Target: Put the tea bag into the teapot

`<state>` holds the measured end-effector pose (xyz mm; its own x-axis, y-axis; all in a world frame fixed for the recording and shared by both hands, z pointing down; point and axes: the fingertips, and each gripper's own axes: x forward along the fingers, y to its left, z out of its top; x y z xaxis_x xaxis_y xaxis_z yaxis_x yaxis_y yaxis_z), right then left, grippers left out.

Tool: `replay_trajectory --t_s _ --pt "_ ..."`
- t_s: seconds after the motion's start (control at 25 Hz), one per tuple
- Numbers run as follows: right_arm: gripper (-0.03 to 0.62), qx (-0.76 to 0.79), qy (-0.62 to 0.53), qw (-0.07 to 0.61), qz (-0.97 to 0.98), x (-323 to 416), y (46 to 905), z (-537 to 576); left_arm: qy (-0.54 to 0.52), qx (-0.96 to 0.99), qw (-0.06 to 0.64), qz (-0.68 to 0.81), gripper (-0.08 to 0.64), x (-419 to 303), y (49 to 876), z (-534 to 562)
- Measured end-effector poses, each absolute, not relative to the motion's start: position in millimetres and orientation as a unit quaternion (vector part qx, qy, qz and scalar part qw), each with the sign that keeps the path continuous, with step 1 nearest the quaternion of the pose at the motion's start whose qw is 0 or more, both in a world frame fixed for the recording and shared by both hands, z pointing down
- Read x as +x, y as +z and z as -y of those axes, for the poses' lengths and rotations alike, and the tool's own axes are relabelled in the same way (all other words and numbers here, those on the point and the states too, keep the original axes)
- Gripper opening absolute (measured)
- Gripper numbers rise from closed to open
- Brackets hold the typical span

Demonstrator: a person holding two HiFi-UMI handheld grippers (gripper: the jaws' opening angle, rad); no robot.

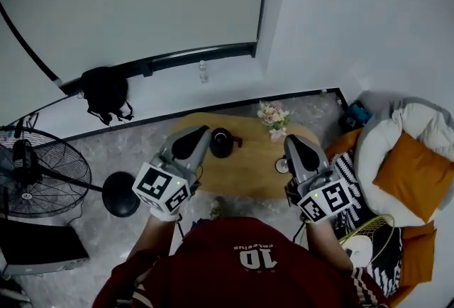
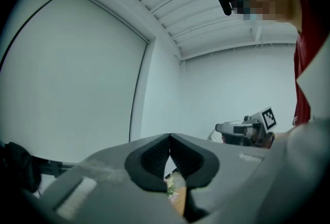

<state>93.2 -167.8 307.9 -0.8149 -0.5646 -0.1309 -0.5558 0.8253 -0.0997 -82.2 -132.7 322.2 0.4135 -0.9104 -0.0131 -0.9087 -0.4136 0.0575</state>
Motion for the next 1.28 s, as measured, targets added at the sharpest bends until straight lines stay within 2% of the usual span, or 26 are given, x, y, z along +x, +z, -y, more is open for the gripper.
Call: replay_trajectory --t_s 0.36,1.28 --pt "0.0 -0.303 -0.016 0.052 -0.951 90.1 314.0 169.6 -0.028 0.83 0.026 0.556 0.002 -89.0 324.9 135.9" --pt "0.0 -0.303 -0.015 0.051 -0.952 92.4 313.5 168.6 -0.033 0.832 0.032 0.552 0.002 -88.2 323.8 135.3"
